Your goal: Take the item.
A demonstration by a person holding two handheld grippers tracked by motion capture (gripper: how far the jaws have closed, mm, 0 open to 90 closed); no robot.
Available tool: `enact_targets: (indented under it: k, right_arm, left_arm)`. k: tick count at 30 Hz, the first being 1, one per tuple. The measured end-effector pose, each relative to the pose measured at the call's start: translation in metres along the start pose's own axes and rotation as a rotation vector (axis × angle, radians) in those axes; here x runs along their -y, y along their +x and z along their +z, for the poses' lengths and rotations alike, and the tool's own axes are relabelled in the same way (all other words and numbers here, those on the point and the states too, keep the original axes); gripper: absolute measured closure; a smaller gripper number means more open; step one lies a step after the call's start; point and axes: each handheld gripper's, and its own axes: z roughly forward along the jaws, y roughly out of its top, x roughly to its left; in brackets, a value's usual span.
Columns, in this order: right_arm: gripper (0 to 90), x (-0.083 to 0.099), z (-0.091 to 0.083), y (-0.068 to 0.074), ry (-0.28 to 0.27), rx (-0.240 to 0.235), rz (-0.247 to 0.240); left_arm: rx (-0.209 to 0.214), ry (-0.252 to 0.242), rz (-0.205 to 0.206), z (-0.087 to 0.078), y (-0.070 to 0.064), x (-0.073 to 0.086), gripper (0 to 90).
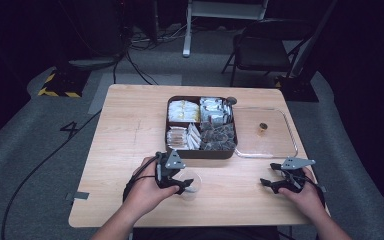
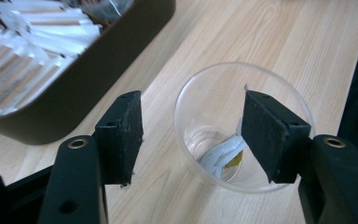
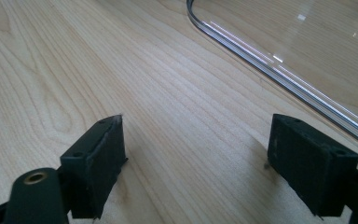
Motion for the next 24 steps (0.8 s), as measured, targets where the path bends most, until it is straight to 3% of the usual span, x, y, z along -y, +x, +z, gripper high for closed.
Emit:
enact_targets:
  k: [4, 6, 10, 16, 20, 24]
  right_arm:
    - [19.5, 0.000, 0.000, 0.000, 0.000, 0.000, -0.003]
    - [19.5, 0.000, 0.000, 0.000, -0.001, -0.001, -0.003]
    - [19.5, 0.000, 0.000, 0.000, 0.000, -0.002, -0.002]
    - [19.5, 0.000, 0.000, 0.000, -0.001, -0.002, -0.002]
    - [19.5, 0.000, 0.000, 0.000, -0.001, -0.002, -0.002]
    - [19.5, 0.000, 0.000, 0.000, -0.001, -0.002, -0.001]
  left_arm:
    - [-0.018, -0.030, -0.015, -0.012, 0.002, 0.003, 39.1]
    - [-0.046, -0.048, -0.039, -0.024, 0.007, 0.012, 38.6]
    - [-0.076, -0.051, -0.071, -0.032, 0.014, 0.025, 37.0]
    - [-0.142, -0.037, -0.119, -0.039, 0.033, 0.058, 34.8]
    - [-0.160, -0.013, -0.139, -0.040, 0.042, 0.074, 32.0]
    - [-0.145, 0.000, -0.142, -0.040, 0.050, 0.089, 29.4]
